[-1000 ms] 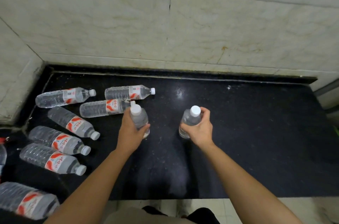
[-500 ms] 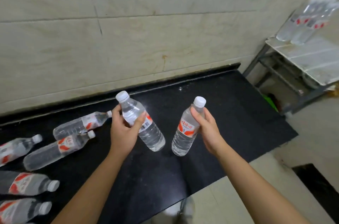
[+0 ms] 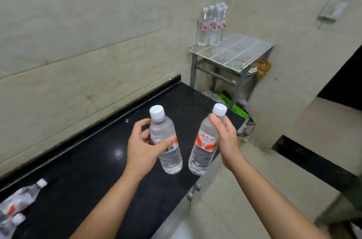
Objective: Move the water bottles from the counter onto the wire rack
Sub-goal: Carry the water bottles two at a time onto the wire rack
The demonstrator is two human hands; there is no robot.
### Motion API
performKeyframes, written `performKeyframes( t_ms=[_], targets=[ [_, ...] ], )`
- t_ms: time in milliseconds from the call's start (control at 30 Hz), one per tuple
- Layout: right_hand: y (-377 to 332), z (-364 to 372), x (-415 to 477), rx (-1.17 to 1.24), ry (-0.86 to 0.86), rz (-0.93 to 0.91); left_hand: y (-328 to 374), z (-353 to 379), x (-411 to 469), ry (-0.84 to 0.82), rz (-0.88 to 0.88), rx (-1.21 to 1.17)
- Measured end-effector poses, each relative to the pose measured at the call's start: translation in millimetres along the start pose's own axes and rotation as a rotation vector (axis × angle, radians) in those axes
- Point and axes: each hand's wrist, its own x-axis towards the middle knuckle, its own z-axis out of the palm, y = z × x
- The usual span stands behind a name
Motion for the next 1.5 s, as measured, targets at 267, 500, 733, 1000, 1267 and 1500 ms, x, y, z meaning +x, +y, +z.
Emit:
performKeyframes(
  t_ms=[267, 500, 733, 1000, 1267, 1500],
  targets=[
    [-27.1, -163.7, 35.9, 0.083, 0.086, -0.063, 25.1, 165.5, 1.3, 0.005, 0.030, -0.043],
    [-56.2, -269.4, 76.3, 0.045, 0.077, -0.084, 58.7, 280.6, 4.9, -0.032, 0.134, -0.021],
    [-70.7, -314.0, 144.3, 0.018, 0.114, -0.111, 78.3, 363.9, 43.7, 0.047, 0.247, -0.031],
    [-87.2, -343.4, 289.1, -0.081, 0.033, -0.173, 65.2, 450.4, 170.5, 0.115, 0.362, 0.049],
    [-147.9, -360.0, 459.5, -0.114, -0.009, -0.288, 113.6, 521.3, 309.3, 0.231, 0.443, -0.068],
    [-167.8, -347.7, 581.6, -0.282, -0.092, -0.467, 128.1, 556.4, 406.6, 0.356, 0.426, 0.002]
  ],
)
